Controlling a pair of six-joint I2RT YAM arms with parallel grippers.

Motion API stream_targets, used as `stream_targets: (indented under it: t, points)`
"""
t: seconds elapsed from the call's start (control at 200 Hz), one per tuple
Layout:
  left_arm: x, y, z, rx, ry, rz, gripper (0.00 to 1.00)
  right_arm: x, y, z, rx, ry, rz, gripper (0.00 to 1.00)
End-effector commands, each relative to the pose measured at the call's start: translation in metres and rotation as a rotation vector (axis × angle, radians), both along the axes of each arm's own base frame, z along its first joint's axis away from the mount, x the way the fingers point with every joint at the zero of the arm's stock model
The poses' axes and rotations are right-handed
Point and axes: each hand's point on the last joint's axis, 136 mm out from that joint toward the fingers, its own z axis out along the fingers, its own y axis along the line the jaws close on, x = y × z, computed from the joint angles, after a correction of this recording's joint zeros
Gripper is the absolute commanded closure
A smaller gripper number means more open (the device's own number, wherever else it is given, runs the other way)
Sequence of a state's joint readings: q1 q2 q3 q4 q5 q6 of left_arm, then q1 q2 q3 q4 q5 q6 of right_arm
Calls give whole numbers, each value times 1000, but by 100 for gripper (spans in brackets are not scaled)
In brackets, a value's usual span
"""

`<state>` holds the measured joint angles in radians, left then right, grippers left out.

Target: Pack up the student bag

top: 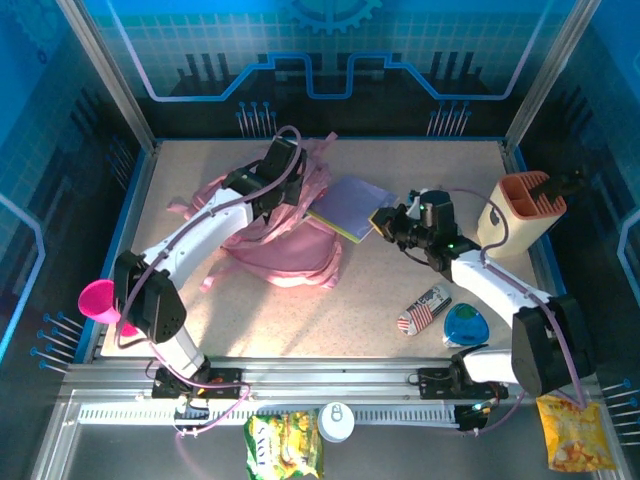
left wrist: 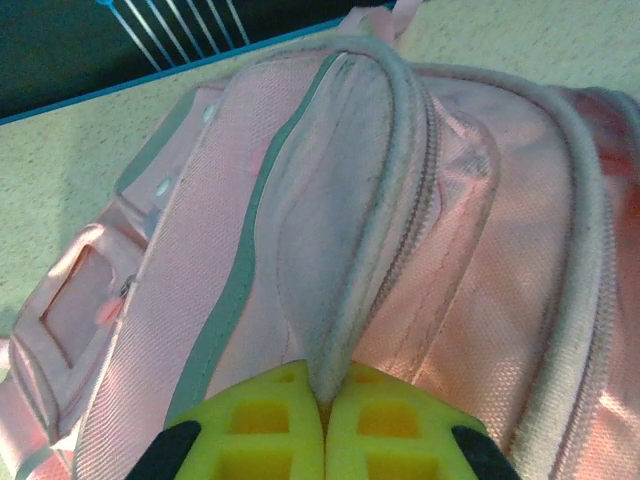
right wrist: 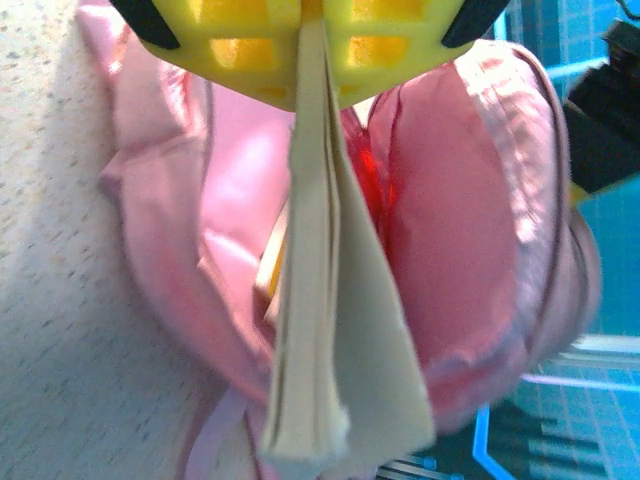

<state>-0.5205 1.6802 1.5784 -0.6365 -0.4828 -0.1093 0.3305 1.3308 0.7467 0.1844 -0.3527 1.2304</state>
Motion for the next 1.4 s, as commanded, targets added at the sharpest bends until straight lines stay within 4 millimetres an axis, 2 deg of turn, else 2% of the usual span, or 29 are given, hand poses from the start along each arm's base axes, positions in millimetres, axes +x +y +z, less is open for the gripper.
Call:
stream_targets:
  t: [0.0, 0.095, 0.15, 0.265, 0.275, 0.44, 0.63, 0.765, 0.905, 0.965, 1.086, 1.261, 1.396]
  points:
    - [24, -29, 58, -184, -173, -27, 100, 8, 24, 26, 53, -72, 57, 90]
    - [24, -35, 61, -214, -167, -41, 100, 13, 34, 17, 47, -42, 62, 90]
    - [24, -39, 62, -234, -159, -49, 100, 21, 40, 18, 56, -62, 58, 90]
    - [25, -45, 59, -265, -130, -52, 100, 33, 52, -2, 46, -15, 35, 90]
    - [25, -45, 58, -266, -125, -52, 100, 38, 55, 7, 55, -34, 34, 90]
    - [27, -49, 55, -286, -98, -38, 100, 63, 83, -21, 56, 35, 18, 89]
    - [29, -48, 63, -300, -106, -24, 100, 85, 133, -27, 130, 68, 93, 83]
    - [31, -45, 64, -317, -104, -9, 100, 94, 141, -49, 111, 111, 81, 78]
    - [30, -43, 62, -328, -97, 0, 100, 90, 132, -59, 81, 136, 72, 63]
    - [30, -44, 59, -333, -86, -6, 100, 87, 126, -56, 84, 132, 71, 54]
    - [30, -47, 53, -347, -70, -12, 100, 79, 108, -48, 81, 128, 85, 46]
    - [32, -59, 42, -369, -34, -59, 100, 57, 63, -44, 3, 132, 41, 30]
    - [34, -84, 30, -449, 18, -129, 100, 43, 18, -35, -80, 101, -50, 23]
